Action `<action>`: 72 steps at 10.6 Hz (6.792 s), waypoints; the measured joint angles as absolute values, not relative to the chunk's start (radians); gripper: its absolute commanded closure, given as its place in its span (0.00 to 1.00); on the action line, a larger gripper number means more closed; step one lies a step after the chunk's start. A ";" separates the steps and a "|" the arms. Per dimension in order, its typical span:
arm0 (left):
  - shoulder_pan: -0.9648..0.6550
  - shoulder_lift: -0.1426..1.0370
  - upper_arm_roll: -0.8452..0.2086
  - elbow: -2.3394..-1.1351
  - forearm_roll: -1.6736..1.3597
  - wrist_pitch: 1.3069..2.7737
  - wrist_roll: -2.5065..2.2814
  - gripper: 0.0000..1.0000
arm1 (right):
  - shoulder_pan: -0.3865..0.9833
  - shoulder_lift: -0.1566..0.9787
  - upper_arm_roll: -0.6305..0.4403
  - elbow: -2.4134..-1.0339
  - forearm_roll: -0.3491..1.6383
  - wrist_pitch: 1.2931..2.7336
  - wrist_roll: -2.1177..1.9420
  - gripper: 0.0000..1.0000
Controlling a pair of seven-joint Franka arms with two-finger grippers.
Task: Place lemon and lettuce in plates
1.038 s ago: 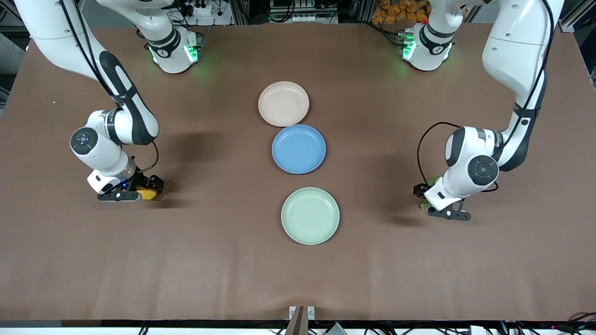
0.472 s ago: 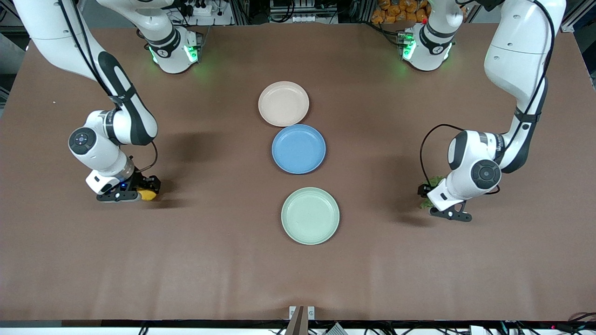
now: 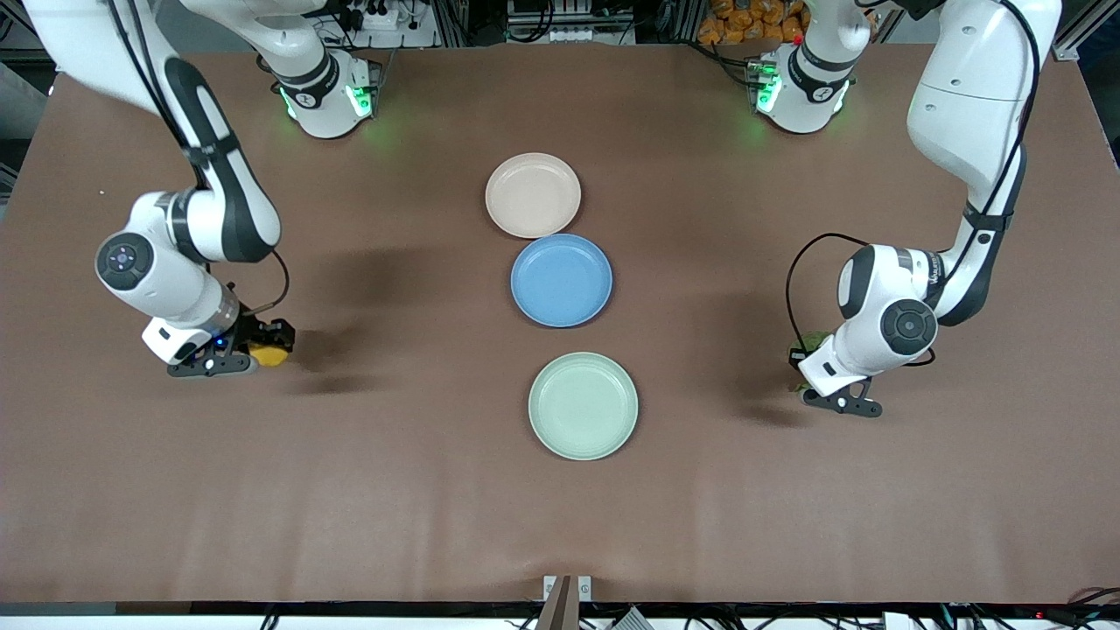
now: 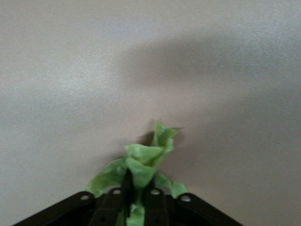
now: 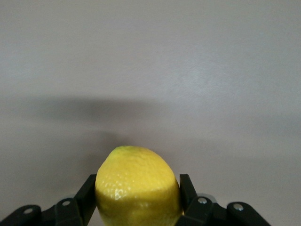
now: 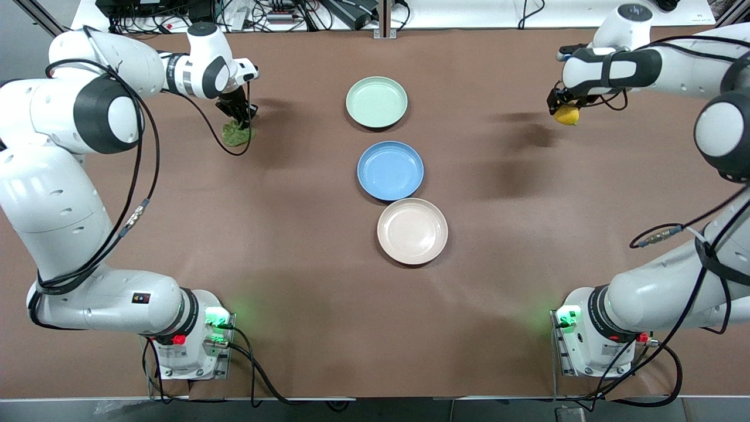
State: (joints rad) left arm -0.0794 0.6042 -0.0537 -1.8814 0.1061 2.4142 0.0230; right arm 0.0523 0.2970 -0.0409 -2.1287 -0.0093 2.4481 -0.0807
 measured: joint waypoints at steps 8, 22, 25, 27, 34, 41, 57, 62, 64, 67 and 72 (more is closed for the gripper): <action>-0.089 0.549 -0.131 -1.830 0.106 2.436 -0.165 1.00 | 0.382 0.175 -0.028 -2.132 -0.008 2.267 -0.070 1.00; -0.367 0.635 -0.220 -1.613 0.106 2.568 -1.086 0.93 | 0.799 0.317 0.186 -2.149 -0.008 2.293 0.106 0.45; -0.397 0.666 -0.213 -1.576 0.106 2.644 -1.217 0.00 | 0.803 0.348 0.190 -2.149 -0.009 2.321 0.107 0.00; -0.427 0.694 -0.184 -1.541 0.106 2.646 -1.226 0.00 | 0.799 0.353 0.188 -2.142 -0.009 2.335 0.112 0.00; -0.344 0.699 -0.148 -1.515 0.184 2.537 -1.077 0.00 | 0.625 0.270 0.182 -2.087 -0.009 2.204 0.132 0.00; -0.204 0.596 -0.150 -1.501 0.186 2.162 -0.616 0.00 | 0.275 0.230 0.168 -1.918 -0.018 2.018 0.122 0.00; -0.106 -0.043 -0.048 -1.785 -0.003 1.859 -0.190 0.00 | 0.081 0.156 -0.153 -1.565 -0.041 1.750 0.046 0.00; -0.100 -0.050 -0.013 -1.645 -0.003 1.634 -0.095 0.00 | 0.075 0.053 -0.154 -1.508 0.012 1.661 0.046 0.00; -0.100 -0.049 -0.010 -1.611 -0.003 1.576 -0.095 0.00 | 0.062 0.034 -0.155 -1.506 0.028 1.648 0.040 0.00; -0.100 -0.050 -0.010 -1.581 -0.003 1.549 -0.095 0.00 | 0.039 0.030 -0.156 -1.506 0.032 1.645 0.018 0.00; -0.103 -0.048 -0.012 -1.579 -0.003 1.548 -0.095 0.00 | 0.038 0.029 -0.156 -1.504 0.032 1.636 0.017 0.00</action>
State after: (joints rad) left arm -0.1026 -0.0485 -0.0125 -1.5788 -0.0025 1.5479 -0.0950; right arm 0.0385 0.0292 -0.1560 -1.5044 0.0324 1.6363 0.0170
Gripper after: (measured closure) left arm 0.000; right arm 0.000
